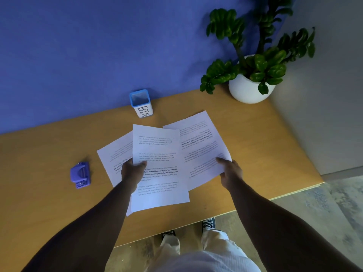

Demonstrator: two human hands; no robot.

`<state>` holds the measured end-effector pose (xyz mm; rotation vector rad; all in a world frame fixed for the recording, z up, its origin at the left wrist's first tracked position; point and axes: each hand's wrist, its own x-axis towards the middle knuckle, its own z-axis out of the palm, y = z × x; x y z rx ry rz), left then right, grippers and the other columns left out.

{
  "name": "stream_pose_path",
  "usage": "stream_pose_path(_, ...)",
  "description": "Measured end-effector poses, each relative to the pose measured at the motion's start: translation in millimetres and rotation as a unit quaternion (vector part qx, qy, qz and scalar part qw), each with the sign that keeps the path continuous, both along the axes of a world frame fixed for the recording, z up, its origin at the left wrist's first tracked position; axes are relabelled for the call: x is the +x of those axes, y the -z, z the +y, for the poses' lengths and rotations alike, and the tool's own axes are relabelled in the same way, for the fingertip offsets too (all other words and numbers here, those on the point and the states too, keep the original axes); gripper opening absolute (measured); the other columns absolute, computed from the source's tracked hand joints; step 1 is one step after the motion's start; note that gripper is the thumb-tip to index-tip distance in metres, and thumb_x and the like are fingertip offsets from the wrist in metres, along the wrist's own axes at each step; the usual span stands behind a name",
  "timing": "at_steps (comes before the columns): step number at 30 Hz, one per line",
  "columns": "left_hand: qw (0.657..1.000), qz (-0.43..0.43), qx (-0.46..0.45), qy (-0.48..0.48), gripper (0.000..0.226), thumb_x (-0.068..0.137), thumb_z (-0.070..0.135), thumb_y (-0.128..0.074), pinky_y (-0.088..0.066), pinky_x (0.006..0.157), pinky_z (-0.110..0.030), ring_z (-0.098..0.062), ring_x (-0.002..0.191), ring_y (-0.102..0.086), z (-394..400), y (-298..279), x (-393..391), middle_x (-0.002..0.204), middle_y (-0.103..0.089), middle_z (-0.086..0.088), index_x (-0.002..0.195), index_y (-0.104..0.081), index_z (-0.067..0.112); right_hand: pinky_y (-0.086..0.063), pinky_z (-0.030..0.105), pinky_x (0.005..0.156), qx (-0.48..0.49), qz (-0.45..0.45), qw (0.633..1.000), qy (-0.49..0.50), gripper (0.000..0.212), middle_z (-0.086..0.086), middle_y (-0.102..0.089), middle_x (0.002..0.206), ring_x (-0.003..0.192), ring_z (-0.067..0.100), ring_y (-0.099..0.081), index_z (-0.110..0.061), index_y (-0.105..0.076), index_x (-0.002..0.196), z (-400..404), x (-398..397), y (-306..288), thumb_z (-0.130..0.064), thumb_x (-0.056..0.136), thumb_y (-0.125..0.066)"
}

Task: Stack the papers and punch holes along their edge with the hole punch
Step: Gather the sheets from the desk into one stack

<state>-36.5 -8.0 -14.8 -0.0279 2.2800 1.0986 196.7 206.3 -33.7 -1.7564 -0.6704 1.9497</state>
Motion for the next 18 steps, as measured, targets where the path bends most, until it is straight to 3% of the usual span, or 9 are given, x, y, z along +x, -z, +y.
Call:
stream_pose_path(3,1.000,0.001,-0.006,0.000,0.021,0.088,0.018,-0.069,-0.054,0.062,-0.028,-0.019,0.080,-0.067,0.1,1.1,1.7,0.098,-0.072,-0.003,0.108,-0.067,0.017,-0.047,0.031,0.090,-0.064,0.000,0.996,0.062,0.045,0.009,-0.062,0.110,0.107,0.030,-0.059,-0.006,-0.059,0.107,-7.9,-10.6,3.3,-0.004,0.070,-0.084)
stream_pose_path(6,1.000,-0.001,-0.009,-0.011,0.022,0.087,0.018,-0.070,-0.052,0.059,-0.026,-0.020,0.081,-0.067,-1.4,2.1,2.5,0.099,-0.071,-0.002,0.109,-0.067,0.018,-0.050,0.036,0.091,-0.072,-0.004,0.996,0.048,0.040,0.010,-0.064,0.113,0.108,0.031,-0.061,-0.005,-0.062,0.109,-12.9,-19.5,3.9,-0.004,0.073,-0.081)
stream_pose_path(8,1.000,0.001,-0.012,-0.019,0.022,0.087,0.018,-0.070,-0.053,0.063,-0.028,-0.023,0.084,-0.067,-3.0,2.0,1.5,0.099,-0.071,-0.003,0.109,-0.067,0.018,-0.053,0.042,0.091,-0.036,-0.022,0.999,0.022,0.030,0.008,-0.066,0.110,0.103,0.031,-0.062,-0.011,-0.066,0.108,-15.7,-25.0,1.2,-0.007,0.080,-0.074)
stream_pose_path(10,0.999,0.004,-0.018,-0.027,0.021,0.087,0.018,-0.070,-0.054,0.066,-0.030,-0.026,0.085,-0.068,-4.7,1.4,-0.2,0.097,-0.071,-0.004,0.108,-0.067,0.018,-0.055,0.036,0.082,0.058,-0.077,0.995,-0.026,0.015,0.002,-0.068,0.097,0.094,0.028,-0.064,-0.018,-0.068,0.095,-17.9,-31.0,-6.9,-0.008,0.085,-0.068)
stream_pose_path(13,0.999,0.017,-0.029,-0.020,0.018,0.088,0.020,-0.068,-0.053,0.059,-0.029,-0.024,0.080,-0.067,-8.4,-0.6,-3.2,0.095,-0.070,-0.003,0.106,-0.065,0.018,-0.045,0.019,0.058,0.245,-0.156,0.947,-0.137,0.015,-0.002,-0.069,0.084,0.090,0.025,-0.067,-0.019,-0.069,0.087,-18.7,-43.3,-26.4,-0.006,0.086,-0.061)
stream_pose_path(16,0.998,0.041,-0.050,-0.023,0.018,0.089,0.020,-0.066,-0.049,0.053,-0.026,-0.023,0.076,-0.065,-12.5,-3.3,-5.3,0.093,-0.068,-0.002,0.106,-0.062,0.020,-0.047,0.022,0.068,0.383,-0.157,0.883,-0.223,0.020,0.003,-0.074,0.094,0.086,0.019,-0.066,-0.017,-0.074,0.095,-14.0,-60.9,-48.0,-0.007,0.087,-0.058)
stream_pose_path(18,0.996,0.054,-0.068,-0.033,0.014,0.088,0.020,-0.063,-0.047,0.051,-0.025,-0.021,0.071,-0.064,-14.6,-5.1,-7.0,0.088,-0.067,-0.001,0.102,-0.061,0.022,-0.051,0.024,0.075,0.481,-0.136,0.817,-0.286,0.022,0.003,-0.074,0.102,0.089,0.017,-0.068,-0.015,-0.075,0.101,-11.8,-74.6,-64.8,-0.007,0.088,-0.058)
